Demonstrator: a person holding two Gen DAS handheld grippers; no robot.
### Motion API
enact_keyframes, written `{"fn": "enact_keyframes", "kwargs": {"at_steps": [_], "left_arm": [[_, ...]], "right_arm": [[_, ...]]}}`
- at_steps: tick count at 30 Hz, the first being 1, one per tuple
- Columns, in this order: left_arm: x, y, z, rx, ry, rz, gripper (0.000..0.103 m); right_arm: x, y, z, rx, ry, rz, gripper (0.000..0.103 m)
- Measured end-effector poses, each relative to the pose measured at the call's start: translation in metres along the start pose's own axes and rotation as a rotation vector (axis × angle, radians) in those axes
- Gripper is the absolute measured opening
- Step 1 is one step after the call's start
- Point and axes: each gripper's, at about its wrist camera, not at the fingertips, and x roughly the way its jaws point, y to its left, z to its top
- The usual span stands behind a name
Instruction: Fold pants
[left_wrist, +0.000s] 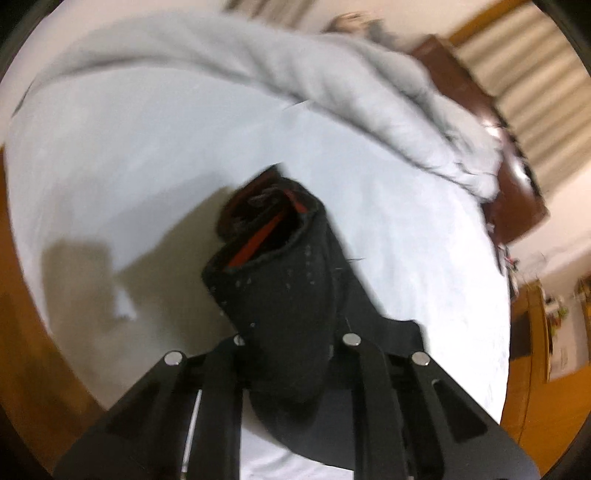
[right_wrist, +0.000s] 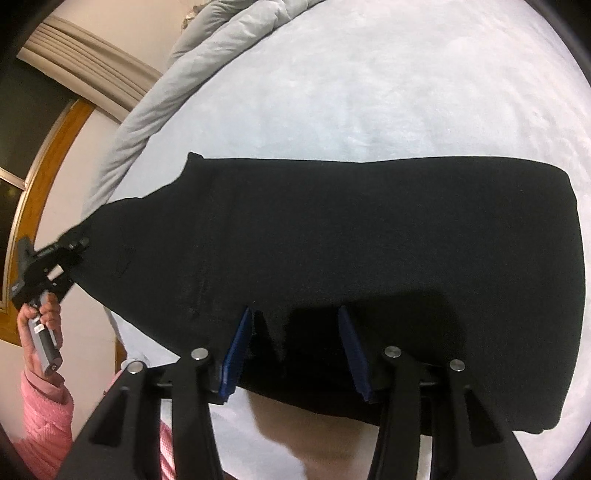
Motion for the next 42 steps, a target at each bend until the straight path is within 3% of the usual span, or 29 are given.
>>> {"fn": "enact_keyframes", "kwargs": {"at_steps": [6,9,14,18,19,20,21,23,26,29,33,35,40,42], "left_arm": [[-0.017,-0.091,-0.031,0.3,-0.033,-0.101,0.013],[-0.012,-0.131,-0.06,0.434,0.018,-0.142,0.015],[0.012,-0.168,-0.108,0.572,0.13,-0.178,0.02],[0.036,-0.185,-0.146,0.691,0.25,-0.174,0.032],[0.041,-0.188,-0.155,0.731,0.291,-0.181,0.039],[0.045,-0.187,-0.162,0.753,0.335,-0.201,0.052],[0.048,-0.188,-0.171,0.762,0.406,-0.243,0.06],[0.045,-0.184,-0.176,0.754,0.462,-0.306,0.061],[0.032,-0.167,-0.159,0.699,0.406,-0.329,0.067],[0.025,-0.138,-0.127,0.596,0.312,-0.284,0.07],[0.036,-0.104,-0.093,0.466,0.253,-0.169,0.07],[0.045,-0.095,-0.087,0.431,0.253,-0.149,0.07],[0.069,-0.093,-0.094,0.416,0.314,-0.141,0.07],[0.077,-0.092,-0.097,0.418,0.338,-0.135,0.073]], "right_arm": [[-0.021,-0.003,-0.003,0.012,-0.037,0.009,0.055],[-0.03,-0.013,-0.002,0.023,-0.054,-0.012,0.056],[-0.035,-0.03,0.0,0.059,-0.069,-0.004,0.056],[-0.032,-0.035,0.003,0.073,-0.07,0.011,0.056],[-0.031,-0.035,0.003,0.075,-0.07,0.01,0.056],[-0.03,-0.036,0.004,0.075,-0.07,0.01,0.056],[-0.029,-0.035,0.005,0.074,-0.07,0.008,0.056],[-0.029,-0.034,0.006,0.073,-0.07,0.003,0.056],[-0.031,-0.03,0.007,0.07,-0.074,0.004,0.057],[-0.034,-0.019,0.009,0.057,-0.078,0.045,0.058],[-0.035,0.02,0.018,-0.034,-0.08,0.121,0.058],[-0.029,0.037,0.024,-0.069,-0.068,0.155,0.063],[-0.002,0.066,0.043,-0.125,-0.025,0.156,0.063],[0.004,0.074,0.046,-0.14,-0.017,0.182,0.055]]}}
